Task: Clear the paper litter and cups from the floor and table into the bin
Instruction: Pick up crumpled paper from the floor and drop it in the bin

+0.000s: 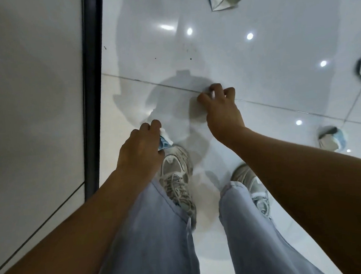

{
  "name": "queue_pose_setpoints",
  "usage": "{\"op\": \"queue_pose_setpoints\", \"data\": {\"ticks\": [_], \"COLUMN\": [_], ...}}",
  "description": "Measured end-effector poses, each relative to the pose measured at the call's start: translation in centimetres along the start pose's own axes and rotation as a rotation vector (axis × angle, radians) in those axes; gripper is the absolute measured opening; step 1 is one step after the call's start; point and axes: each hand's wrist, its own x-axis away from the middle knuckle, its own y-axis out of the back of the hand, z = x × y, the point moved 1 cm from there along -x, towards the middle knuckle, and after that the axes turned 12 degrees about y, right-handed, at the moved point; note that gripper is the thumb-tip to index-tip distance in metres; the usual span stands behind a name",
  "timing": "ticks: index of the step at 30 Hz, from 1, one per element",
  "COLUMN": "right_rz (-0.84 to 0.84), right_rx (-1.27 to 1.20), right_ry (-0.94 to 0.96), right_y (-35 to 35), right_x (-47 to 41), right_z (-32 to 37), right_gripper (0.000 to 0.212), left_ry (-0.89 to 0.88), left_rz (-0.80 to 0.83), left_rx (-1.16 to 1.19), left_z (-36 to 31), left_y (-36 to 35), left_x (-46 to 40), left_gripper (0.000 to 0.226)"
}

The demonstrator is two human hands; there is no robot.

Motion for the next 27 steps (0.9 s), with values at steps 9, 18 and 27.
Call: {"op": "queue_pose_setpoints", "data": {"ticks": [9, 18, 27], "right_rz": [0.037, 0.12, 0.161], "right_rx": [0.021, 0.101, 0.29], "right_ry": [0.132, 0.306, 0.519], "right_y": [9.1, 29.5, 42.3], "right_x": [9.1, 27.4, 40.7], "right_z": [4.7, 14.1, 23.9], "right_gripper": [0.063, 0.057, 0.051], "left_ry": [0.045, 0.195, 0.44], "left_rz": [0.052, -0.011, -0.121], "left_rx": [0.0, 0.119, 0.405], "left_z": [-2.3, -6.3, -3.6], "left_y": [7.2, 22.6, 26.4], "left_x": [8.9, 30.6, 52.0], "left_gripper": [0.039, 0.042, 0.042]}}
